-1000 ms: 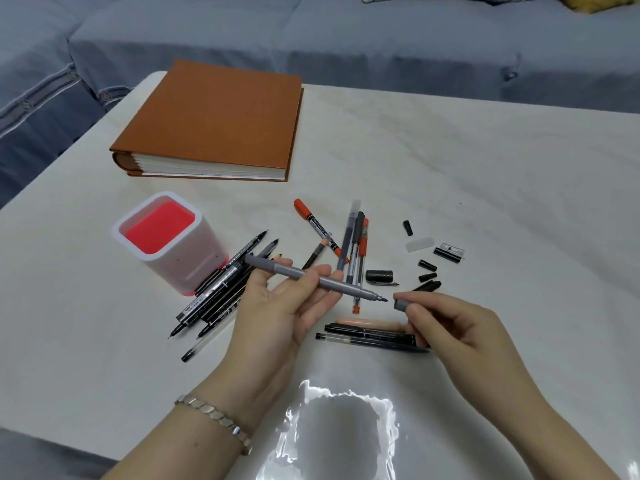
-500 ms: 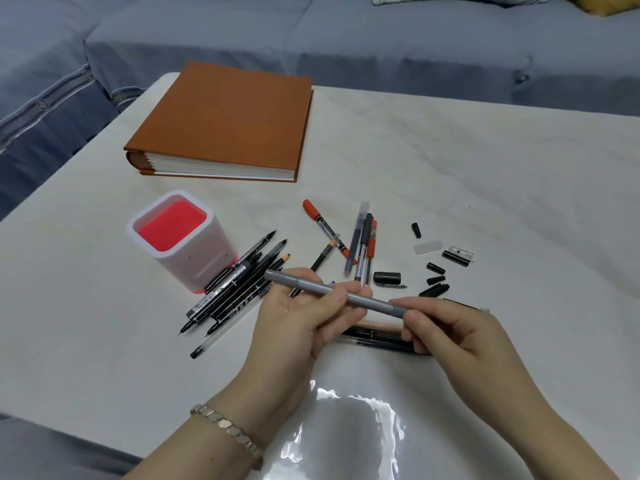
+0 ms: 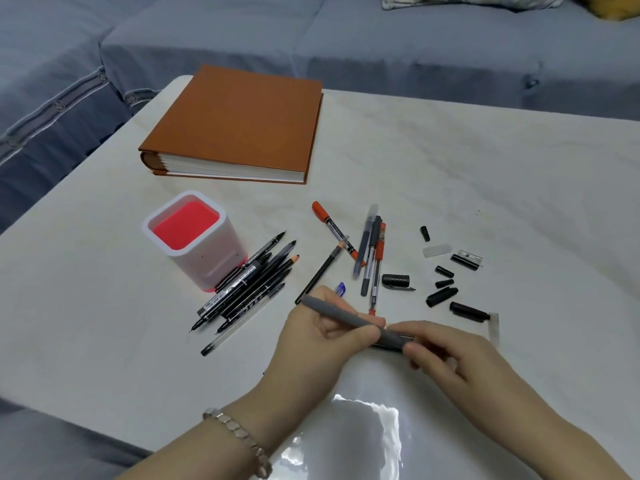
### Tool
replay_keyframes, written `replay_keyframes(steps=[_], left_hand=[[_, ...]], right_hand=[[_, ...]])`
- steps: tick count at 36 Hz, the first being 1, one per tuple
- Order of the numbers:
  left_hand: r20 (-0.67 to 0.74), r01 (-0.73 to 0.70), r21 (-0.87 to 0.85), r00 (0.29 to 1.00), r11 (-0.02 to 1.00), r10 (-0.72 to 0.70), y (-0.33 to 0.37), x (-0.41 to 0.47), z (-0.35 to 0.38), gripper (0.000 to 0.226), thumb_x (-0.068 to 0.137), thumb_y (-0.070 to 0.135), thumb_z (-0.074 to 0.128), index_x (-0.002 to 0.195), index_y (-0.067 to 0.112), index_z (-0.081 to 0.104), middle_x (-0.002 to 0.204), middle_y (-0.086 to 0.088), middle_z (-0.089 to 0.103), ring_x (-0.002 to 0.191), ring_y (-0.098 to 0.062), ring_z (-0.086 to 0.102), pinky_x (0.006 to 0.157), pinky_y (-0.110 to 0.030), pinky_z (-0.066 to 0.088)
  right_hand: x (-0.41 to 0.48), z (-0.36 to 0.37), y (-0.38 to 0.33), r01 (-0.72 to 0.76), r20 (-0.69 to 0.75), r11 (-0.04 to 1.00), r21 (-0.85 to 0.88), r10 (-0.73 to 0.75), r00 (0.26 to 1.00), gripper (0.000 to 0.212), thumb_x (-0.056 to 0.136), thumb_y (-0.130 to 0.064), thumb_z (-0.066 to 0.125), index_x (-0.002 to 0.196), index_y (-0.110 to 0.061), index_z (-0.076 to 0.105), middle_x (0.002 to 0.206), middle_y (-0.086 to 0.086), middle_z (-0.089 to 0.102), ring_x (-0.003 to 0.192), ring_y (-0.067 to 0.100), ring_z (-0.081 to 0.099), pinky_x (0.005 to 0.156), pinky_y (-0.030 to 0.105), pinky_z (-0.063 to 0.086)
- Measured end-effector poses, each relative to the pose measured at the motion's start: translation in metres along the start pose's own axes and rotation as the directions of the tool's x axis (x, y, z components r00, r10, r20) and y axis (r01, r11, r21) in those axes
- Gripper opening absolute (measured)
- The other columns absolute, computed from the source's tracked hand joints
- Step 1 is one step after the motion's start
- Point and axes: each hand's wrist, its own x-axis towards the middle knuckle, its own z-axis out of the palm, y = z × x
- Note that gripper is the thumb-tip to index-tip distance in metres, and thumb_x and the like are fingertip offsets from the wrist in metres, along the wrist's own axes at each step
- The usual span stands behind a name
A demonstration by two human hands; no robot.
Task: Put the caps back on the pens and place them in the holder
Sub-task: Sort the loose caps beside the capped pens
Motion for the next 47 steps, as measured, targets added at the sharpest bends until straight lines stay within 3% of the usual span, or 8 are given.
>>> replay_keyframes(steps=[4,8,11,16,22,33,41,47], left_hand=[[0.001,0.05,0.45,0.998,0.892,-0.057,-0.005,0.003,-0.026,0.016,0.072,0.006,0.069,0.076,0.02,0.064,0.071,0.007,0.071,0.072,-0.004,0.067,0.068,-0.015,0.051],[-0.027,-0.067,0.906,0.976,0.419,0.215,-0.009,0.001,-0.069,0.016,0.083,0.018,0.059,0.099,0.022,0.06,0.097,0.011,0.059,0.082,-0.004,0.056,0.07,-0.019,0.038],[-0.032,-0.024,0.984,0.952,0.178,0.305,-0.01,0.001,-0.094,0.016,0.082,0.019,0.06,0.098,0.016,0.063,0.097,0.001,0.063,0.091,-0.023,0.057,0.066,-0.027,0.037],[-0.085,0.079,0.996,0.975,0.039,0.203,-0.016,0.009,-0.105,0.012,0.082,0.024,0.062,0.088,0.013,0.061,0.089,-0.004,0.061,0.087,-0.028,0.056,0.061,-0.032,0.04],[-0.028,0.025,0.999,0.981,0.02,0.19,-0.028,0.015,-0.102,0.009,0.073,0.007,0.069,0.067,0.008,0.062,0.067,-0.008,0.06,0.064,-0.033,0.058,0.05,-0.029,0.039],[-0.007,-0.026,0.988,0.978,0.151,0.209,-0.024,0.021,-0.087,0.013,0.087,0.024,0.054,0.093,0.013,0.058,0.095,-0.002,0.055,0.09,-0.024,0.053,0.068,-0.033,0.044],[-0.091,0.04,0.97,0.975,0.241,0.202,-0.028,0.024,-0.087,0.01,0.086,0.017,0.054,0.093,0.011,0.05,0.086,-0.004,0.056,0.08,-0.023,0.052,0.066,-0.033,0.041],[-0.06,0.038,0.993,0.976,0.108,0.208,-0.027,0.03,-0.092,0.014,0.088,0.024,0.053,0.088,0.01,0.051,0.088,-0.005,0.052,0.081,-0.026,0.052,0.065,-0.033,0.04]], right_hand=[[0.002,0.001,0.002,0.045,0.009,0.995,-0.087,-0.044,0.999,0.032,0.091,-0.031,0.047,0.092,-0.062,0.052,0.087,-0.031,0.061,0.095,-0.008,0.05,0.079,0.006,0.035],[0.002,-0.001,0.017,0.032,-0.13,0.974,-0.224,-0.062,0.99,0.019,0.092,-0.027,0.047,0.094,-0.035,0.064,0.077,-0.026,0.053,0.095,-0.007,0.045,0.078,0.004,0.033],[-0.001,0.003,0.029,0.01,-0.178,0.935,-0.353,-0.077,0.981,0.027,0.086,-0.037,0.041,0.089,-0.028,0.066,0.07,-0.018,0.055,0.074,0.007,0.051,0.067,0.016,0.038],[-0.001,0.012,0.041,-0.044,-0.245,0.876,-0.48,-0.086,0.966,0.034,0.085,-0.035,0.033,0.085,-0.027,0.066,0.066,-0.01,0.058,0.065,0.011,0.045,0.062,0.018,0.031],[0.005,0.023,0.046,-0.071,-0.298,0.809,-0.584,-0.132,0.945,0.032,0.083,-0.032,0.041,0.085,-0.017,0.068,0.076,-0.001,0.062,0.078,0.013,0.039,0.069,0.023,0.026],[0.022,0.006,0.041,-0.034,-0.192,0.786,-0.618,-0.109,0.975,0.024,0.06,-0.017,0.083,0.078,-0.019,0.067,0.078,-0.001,0.062,0.079,0.018,0.053,0.064,0.027,0.035],[0.028,-0.014,0.037,-0.073,-0.199,0.883,-0.464,-0.024,0.98,0.015,0.083,-0.023,0.063,0.096,-0.018,0.068,0.094,-0.003,0.06,0.095,0.018,0.051,0.083,0.025,0.036],[0.011,-0.033,0.055,-0.249,-0.299,0.886,-0.391,0.133,0.945,0.012,0.085,-0.021,0.059,0.095,-0.02,0.066,0.078,-0.013,0.049,0.082,0.012,0.047,0.07,0.022,0.032]])
